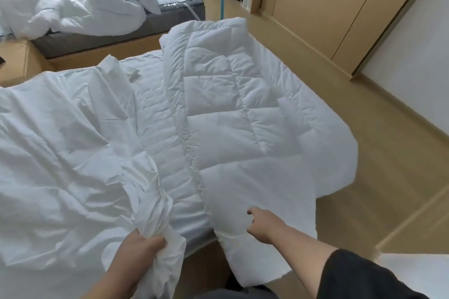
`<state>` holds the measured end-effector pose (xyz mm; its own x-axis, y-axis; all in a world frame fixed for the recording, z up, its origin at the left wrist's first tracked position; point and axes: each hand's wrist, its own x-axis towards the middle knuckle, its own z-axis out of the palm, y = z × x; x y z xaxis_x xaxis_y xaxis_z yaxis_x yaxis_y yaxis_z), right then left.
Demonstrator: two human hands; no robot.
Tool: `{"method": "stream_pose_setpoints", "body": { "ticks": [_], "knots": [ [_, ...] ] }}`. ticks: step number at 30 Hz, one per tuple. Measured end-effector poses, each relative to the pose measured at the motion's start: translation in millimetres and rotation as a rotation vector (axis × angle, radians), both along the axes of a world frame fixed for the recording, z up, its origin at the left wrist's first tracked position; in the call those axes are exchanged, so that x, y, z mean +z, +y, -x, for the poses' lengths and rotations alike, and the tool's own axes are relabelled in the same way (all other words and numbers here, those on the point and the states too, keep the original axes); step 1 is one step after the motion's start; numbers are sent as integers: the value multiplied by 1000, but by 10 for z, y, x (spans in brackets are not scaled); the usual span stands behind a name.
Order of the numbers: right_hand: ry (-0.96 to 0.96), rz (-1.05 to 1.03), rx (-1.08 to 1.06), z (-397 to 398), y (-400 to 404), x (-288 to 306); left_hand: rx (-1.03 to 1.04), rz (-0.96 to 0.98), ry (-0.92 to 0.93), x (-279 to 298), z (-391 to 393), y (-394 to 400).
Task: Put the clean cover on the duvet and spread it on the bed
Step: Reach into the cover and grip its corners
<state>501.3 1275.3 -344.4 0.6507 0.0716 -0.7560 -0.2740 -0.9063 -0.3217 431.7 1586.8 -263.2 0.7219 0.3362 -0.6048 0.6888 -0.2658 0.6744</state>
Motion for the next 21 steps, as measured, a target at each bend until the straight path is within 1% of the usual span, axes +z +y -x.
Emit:
{"method": "stream_pose_setpoints", "body": {
  "ticks": [2,4,7,10,12,14,16,18,21],
  "knots": [
    [32,61,5,-114,-327,-164,20,-19,11,-62,-155,-244],
    [50,125,86,-227,-536,-344,68,-11,21,-103,-316,-446],
    [67,130,328,-346,-488,-587,140,10,60,-201,-498,-566],
    [67,65,609,-356,-126,-875,192,44,107,-326,-466,-522],
    [-5,34,851,-393,125,-1035,227,87,145,-390,-347,-461],
    [-178,9,1117,-487,398,-1128,291,127,179,-429,-163,-365],
    [-317,-6,1322,-589,675,-1205,339,156,206,-454,34,-249],
    [-345,68,1454,-697,932,-1295,384,168,221,-475,221,-125],
    [-312,287,1599,-828,1177,-1461,426,184,238,-514,459,30]
  ]
}}
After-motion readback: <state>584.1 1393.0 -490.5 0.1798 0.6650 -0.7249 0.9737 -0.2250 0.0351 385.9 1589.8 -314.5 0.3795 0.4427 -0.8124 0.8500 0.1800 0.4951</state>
